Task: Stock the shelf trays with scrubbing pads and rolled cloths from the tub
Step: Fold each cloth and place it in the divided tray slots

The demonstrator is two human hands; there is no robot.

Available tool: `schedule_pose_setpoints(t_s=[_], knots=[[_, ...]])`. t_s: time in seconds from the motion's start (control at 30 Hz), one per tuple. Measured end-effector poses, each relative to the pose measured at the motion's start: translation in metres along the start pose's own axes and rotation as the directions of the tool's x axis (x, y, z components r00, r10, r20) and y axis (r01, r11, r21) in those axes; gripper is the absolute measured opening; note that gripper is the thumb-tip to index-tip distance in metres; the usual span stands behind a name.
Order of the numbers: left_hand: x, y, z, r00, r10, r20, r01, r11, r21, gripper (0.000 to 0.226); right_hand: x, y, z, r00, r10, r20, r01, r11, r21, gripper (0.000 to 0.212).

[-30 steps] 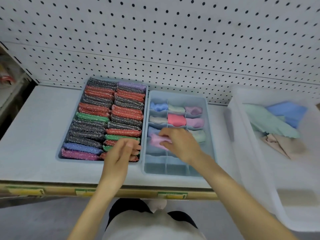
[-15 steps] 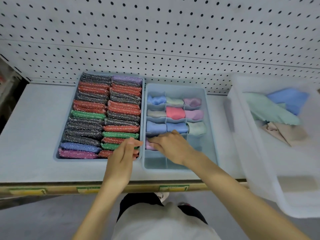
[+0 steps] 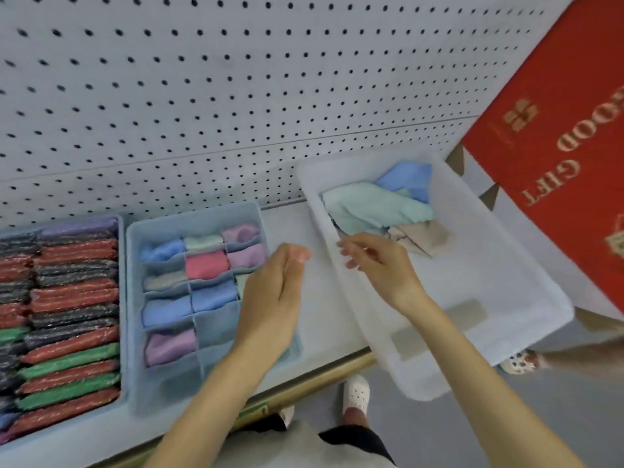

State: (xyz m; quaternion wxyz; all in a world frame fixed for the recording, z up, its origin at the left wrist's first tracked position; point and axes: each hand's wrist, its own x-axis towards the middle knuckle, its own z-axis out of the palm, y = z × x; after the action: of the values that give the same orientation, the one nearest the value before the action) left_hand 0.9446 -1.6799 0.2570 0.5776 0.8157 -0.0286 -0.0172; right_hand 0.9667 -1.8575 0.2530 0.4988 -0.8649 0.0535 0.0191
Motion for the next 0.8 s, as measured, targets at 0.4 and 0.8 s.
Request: schedule_pose_setpoints(t_s=[0.4,0.8], knots=[[0.032,0.009,0.131,0.992,0.121,-0.032,-0.099,0.915,0.392,0.021,0.088,0.103,-0.134,0.992,0.117,0.04,-0.105,0.968,-0.23,0.009],[0.03,0.024,0.144,0.979,0.129,-0.158,-0.03,0.857,0.514,0.06,0.228,0.093,-0.039,0.795,-0.316,0.517,0.584,0.627,-0.516,0.032]])
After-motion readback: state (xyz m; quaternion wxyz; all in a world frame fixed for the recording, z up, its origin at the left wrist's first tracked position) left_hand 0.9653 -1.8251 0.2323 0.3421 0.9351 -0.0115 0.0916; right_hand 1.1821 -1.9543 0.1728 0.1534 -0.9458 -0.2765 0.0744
